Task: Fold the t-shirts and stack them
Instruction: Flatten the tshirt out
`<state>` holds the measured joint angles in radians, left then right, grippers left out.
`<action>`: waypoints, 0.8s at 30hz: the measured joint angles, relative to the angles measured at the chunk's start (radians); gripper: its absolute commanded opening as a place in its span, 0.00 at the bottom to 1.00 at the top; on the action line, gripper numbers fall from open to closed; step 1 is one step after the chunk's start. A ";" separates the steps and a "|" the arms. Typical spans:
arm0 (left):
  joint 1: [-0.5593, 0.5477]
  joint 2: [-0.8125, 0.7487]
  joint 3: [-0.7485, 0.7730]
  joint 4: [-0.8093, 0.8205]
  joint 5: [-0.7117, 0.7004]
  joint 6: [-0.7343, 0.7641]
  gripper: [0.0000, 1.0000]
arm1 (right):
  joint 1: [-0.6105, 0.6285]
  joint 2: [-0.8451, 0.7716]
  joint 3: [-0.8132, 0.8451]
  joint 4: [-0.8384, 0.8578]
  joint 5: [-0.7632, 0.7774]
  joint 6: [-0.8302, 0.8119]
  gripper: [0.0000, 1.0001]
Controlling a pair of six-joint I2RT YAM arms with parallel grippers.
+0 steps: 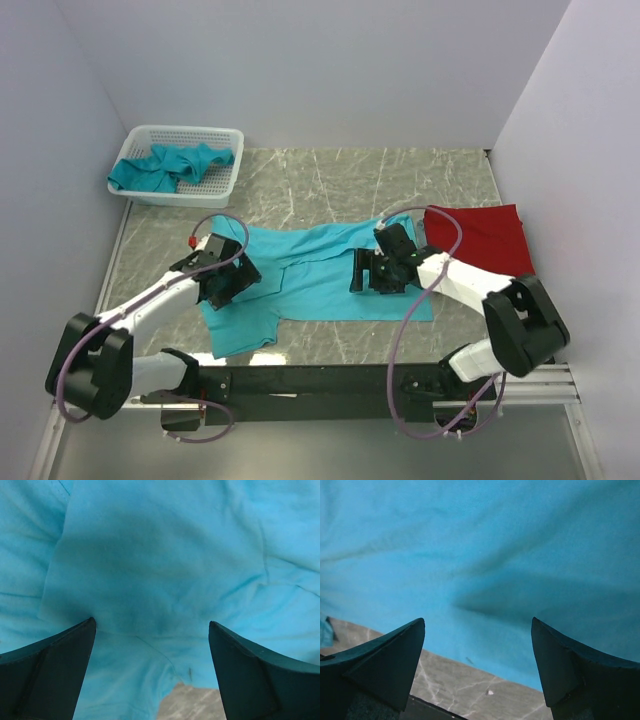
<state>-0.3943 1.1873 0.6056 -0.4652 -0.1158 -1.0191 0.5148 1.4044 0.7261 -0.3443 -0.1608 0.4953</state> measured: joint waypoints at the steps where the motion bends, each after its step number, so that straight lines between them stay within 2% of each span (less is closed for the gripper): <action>1: 0.000 0.023 0.000 0.011 -0.005 0.001 0.99 | 0.000 0.020 0.000 0.005 0.000 0.004 0.93; 5: 0.019 0.103 0.028 0.038 -0.015 0.013 0.99 | 0.000 0.093 0.044 0.028 -0.010 0.004 0.93; 15: 0.150 0.215 0.088 0.175 0.018 0.076 0.99 | 0.000 0.231 0.180 0.046 -0.035 -0.016 0.93; 24: 0.193 0.323 0.199 0.168 -0.039 0.143 1.00 | 0.000 0.345 0.328 0.034 -0.005 -0.060 0.93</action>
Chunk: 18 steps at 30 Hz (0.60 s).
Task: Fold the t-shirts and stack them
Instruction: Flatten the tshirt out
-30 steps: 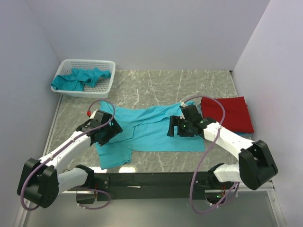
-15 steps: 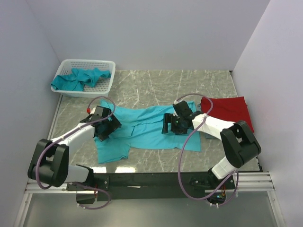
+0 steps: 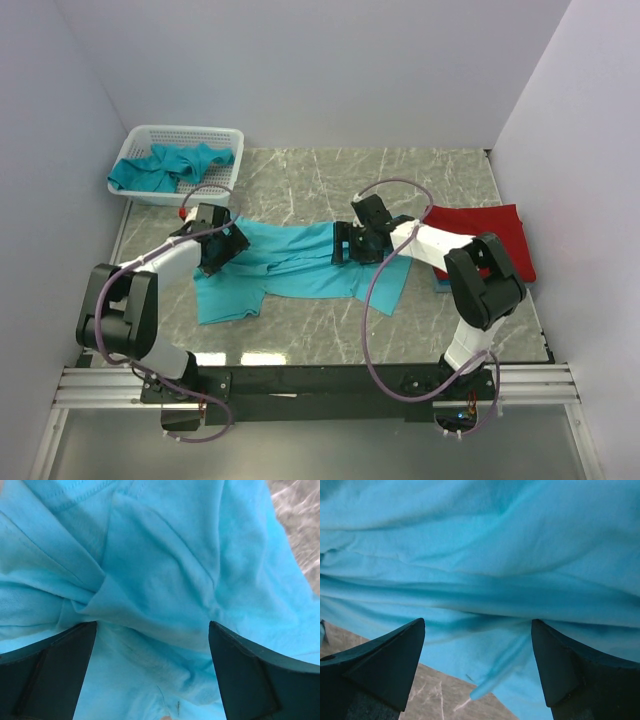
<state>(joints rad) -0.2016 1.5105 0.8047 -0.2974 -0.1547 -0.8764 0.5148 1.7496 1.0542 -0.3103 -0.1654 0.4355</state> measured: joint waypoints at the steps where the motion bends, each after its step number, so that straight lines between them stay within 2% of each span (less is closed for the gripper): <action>1: 0.002 0.002 0.008 -0.005 0.000 0.005 1.00 | 0.000 0.002 0.008 -0.002 0.002 -0.005 0.93; 5: 0.003 -0.038 0.015 -0.041 0.003 0.014 0.99 | 0.000 -0.033 0.012 -0.022 0.021 -0.014 0.93; 8: -0.004 -0.139 0.008 -0.109 -0.007 -0.008 1.00 | 0.000 -0.114 -0.011 -0.026 0.045 -0.014 0.93; 13: -0.020 -0.353 -0.034 -0.320 -0.076 -0.150 0.99 | 0.000 -0.313 -0.087 -0.056 0.105 -0.011 0.95; 18: -0.019 -0.469 -0.180 -0.542 -0.115 -0.348 0.99 | -0.004 -0.419 -0.142 -0.071 0.178 0.010 0.96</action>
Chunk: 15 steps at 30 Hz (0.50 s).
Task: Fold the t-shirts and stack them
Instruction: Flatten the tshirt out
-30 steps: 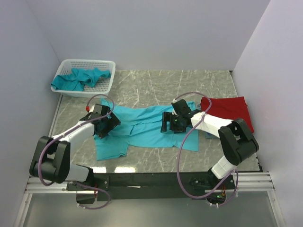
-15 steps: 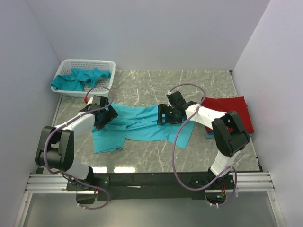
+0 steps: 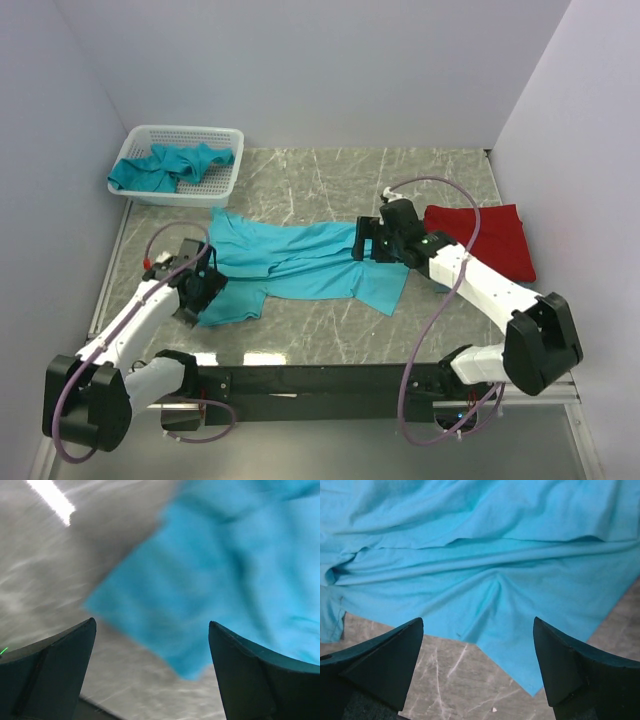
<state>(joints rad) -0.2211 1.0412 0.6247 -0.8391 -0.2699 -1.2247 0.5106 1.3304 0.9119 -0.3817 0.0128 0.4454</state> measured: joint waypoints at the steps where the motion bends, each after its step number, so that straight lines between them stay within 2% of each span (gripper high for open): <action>1: 0.000 -0.003 -0.008 -0.012 0.000 -0.011 0.99 | -0.003 -0.013 -0.012 -0.005 0.010 0.005 0.96; 7: 0.000 -0.059 -0.119 -0.080 0.008 -0.147 0.99 | -0.063 -0.100 -0.085 -0.011 0.025 0.030 0.97; 9: 0.000 -0.063 -0.136 -0.079 0.008 -0.179 0.94 | -0.088 -0.118 -0.096 -0.008 0.022 0.034 0.97; 10: 0.000 -0.063 -0.143 -0.078 0.008 -0.192 0.86 | -0.099 -0.126 -0.103 -0.008 0.019 0.035 0.97; 15: 0.005 -0.063 -0.148 -0.079 -0.010 -0.219 0.73 | -0.123 -0.135 -0.127 -0.008 0.002 0.037 0.97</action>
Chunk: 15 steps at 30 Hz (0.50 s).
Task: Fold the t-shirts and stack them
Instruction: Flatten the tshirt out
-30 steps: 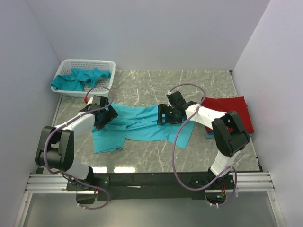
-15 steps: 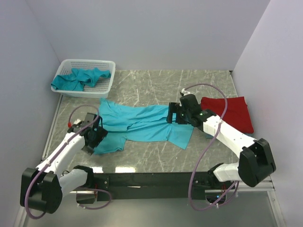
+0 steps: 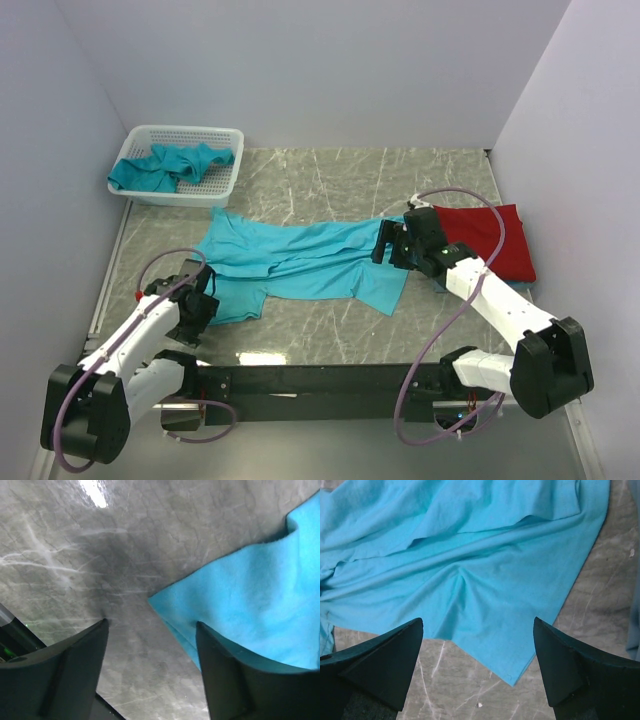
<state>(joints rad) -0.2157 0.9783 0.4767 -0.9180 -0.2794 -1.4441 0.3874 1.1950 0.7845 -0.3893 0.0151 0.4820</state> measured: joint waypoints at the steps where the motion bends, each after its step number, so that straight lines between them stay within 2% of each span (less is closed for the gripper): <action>1: 0.004 0.001 -0.001 0.002 -0.003 0.001 0.69 | -0.002 0.000 -0.002 -0.002 -0.002 0.000 0.97; 6: 0.037 0.046 0.008 0.012 -0.003 0.023 0.60 | -0.002 0.000 -0.003 -0.002 -0.008 0.000 0.97; 8: 0.046 0.078 0.020 0.014 -0.003 0.040 0.52 | -0.002 0.000 -0.003 -0.002 -0.008 0.000 0.97; 9: 0.051 0.093 0.026 0.016 -0.002 0.048 0.43 | -0.002 0.000 -0.003 -0.002 -0.008 0.000 0.96; 11: 0.057 0.116 0.035 0.041 0.001 0.067 0.33 | -0.002 -0.001 -0.003 -0.006 -0.008 0.001 0.96; 12: 0.060 0.125 0.039 0.051 0.002 0.073 0.18 | -0.002 -0.003 -0.003 -0.011 -0.008 0.002 0.96; 14: 0.062 0.138 0.045 0.088 0.005 0.087 0.09 | -0.002 -0.013 -0.007 -0.022 -0.008 0.006 0.96; 15: 0.063 0.143 0.047 0.099 0.005 0.094 0.01 | -0.002 -0.019 -0.009 -0.029 -0.008 0.009 0.96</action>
<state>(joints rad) -0.1532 1.1210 0.5232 -0.8192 -0.2741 -1.3502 0.3855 1.1755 0.7757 -0.4183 0.0067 0.4908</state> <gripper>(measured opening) 0.133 0.966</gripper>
